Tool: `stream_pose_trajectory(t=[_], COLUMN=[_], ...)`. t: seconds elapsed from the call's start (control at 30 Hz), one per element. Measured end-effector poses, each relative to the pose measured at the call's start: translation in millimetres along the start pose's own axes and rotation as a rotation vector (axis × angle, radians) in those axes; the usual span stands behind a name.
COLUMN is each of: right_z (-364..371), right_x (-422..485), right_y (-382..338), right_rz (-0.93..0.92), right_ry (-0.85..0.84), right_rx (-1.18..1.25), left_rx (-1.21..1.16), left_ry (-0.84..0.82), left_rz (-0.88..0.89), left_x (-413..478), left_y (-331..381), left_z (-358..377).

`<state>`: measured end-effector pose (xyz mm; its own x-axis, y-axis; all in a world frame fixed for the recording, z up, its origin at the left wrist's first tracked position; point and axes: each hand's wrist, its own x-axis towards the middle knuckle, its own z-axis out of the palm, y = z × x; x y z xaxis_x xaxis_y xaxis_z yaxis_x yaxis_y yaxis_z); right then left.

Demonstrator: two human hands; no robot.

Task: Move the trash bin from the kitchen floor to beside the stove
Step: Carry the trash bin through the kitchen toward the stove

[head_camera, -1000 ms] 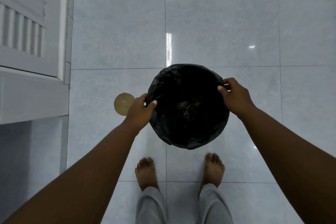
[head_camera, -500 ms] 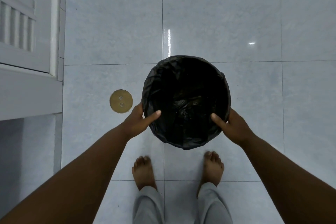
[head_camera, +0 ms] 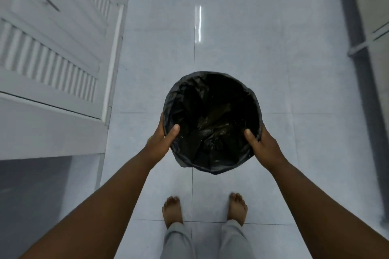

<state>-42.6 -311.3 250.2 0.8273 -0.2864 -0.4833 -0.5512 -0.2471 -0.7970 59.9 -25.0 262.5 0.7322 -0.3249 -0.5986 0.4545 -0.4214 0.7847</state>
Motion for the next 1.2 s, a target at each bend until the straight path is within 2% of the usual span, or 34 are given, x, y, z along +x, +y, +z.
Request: stream_pose_trajectory(t=[0.33,0.53,0.8,0.97,1.2], right_z=[-136,-188,-254,-284,-303], right_x=[-133,-172,-189,-182,-143], right_y=[-264,-341,-395,-409,-431], right_rz=[-0.222,-0.306,-0.401,-0.386,-0.355], right_ry=[0.070,0.101,0.075,0.007,-0.001], right_rx=[0.066,0.117,0.197,0.282,0.311], left_rx=[-0.033,-0.106,-0.119,-0.151,-0.206], left_ry=[0.029,-0.016,0.014,0.009,0.040], left_rz=[0.272,0.366,0.428,0.425,0.417], left_x=[-173,-220,-246,-236,-195], left_y=[257,342,424,456,487], left_z=[-38,-44,-26,-13,-9])
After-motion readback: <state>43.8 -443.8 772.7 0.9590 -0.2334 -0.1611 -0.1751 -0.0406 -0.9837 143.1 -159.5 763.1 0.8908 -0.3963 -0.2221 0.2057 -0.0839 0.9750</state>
